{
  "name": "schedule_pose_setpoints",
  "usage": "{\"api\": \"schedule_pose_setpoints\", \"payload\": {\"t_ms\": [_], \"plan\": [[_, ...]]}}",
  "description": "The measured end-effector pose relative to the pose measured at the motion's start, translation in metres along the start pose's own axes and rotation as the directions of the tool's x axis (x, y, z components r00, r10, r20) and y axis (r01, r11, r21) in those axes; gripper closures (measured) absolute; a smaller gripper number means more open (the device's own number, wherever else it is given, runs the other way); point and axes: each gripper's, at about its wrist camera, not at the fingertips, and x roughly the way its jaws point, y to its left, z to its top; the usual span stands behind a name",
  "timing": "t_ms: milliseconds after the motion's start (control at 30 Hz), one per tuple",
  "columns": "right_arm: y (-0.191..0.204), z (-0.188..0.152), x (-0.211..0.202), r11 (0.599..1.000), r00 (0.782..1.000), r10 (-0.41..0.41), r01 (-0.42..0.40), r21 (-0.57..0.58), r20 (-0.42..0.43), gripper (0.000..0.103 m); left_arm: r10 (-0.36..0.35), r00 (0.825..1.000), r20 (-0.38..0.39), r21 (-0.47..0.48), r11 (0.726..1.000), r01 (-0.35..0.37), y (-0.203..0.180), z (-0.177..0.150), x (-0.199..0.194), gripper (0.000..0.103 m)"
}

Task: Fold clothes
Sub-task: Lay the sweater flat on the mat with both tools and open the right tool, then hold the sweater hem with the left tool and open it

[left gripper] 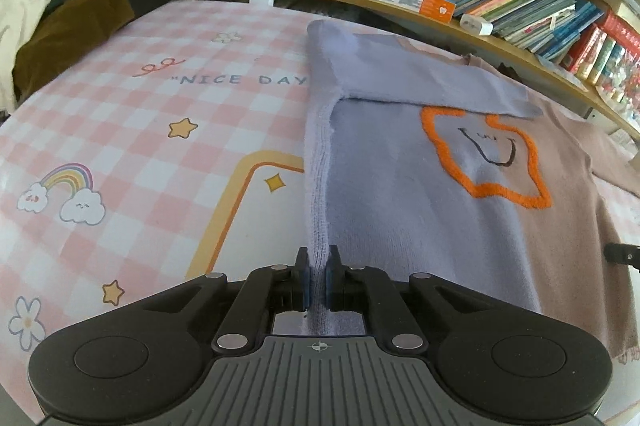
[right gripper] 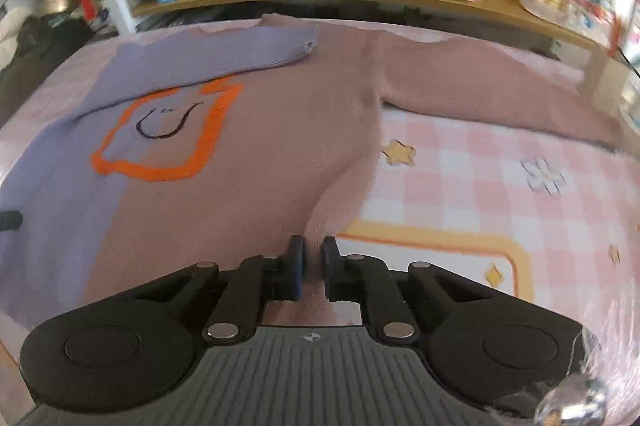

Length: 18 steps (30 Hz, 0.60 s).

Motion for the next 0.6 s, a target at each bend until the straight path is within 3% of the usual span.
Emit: {"api": "schedule_pose_setpoints", "payload": {"t_ms": [167, 400, 500, 600], "plan": [[0.034, -0.009, -0.002, 0.99, 0.992, 0.121, -0.123, -0.073, -0.034, 0.094, 0.045, 0.999, 0.012, -0.031, 0.999, -0.044, 0.012, -0.001, -0.002, 0.097], [0.091, -0.031, -0.014, 0.936, 0.949, 0.293, -0.309, -0.17, -0.112, 0.094, 0.135, 0.991, 0.014, -0.04, 0.99, -0.135, 0.045, 0.016, 0.003, 0.097], [0.088, -0.029, -0.014, 0.947, 0.957, 0.272, -0.285, -0.151, -0.099, 0.094, 0.136, 0.991, 0.013, -0.027, 0.99, -0.136, 0.042, 0.016, 0.004, 0.097], [0.062, -0.022, -0.016, 0.983, 0.985, 0.167, -0.17, -0.075, -0.043, 0.094, 0.084, 0.996, 0.005, -0.016, 0.996, -0.084, 0.031, 0.013, 0.002, 0.097]]}}
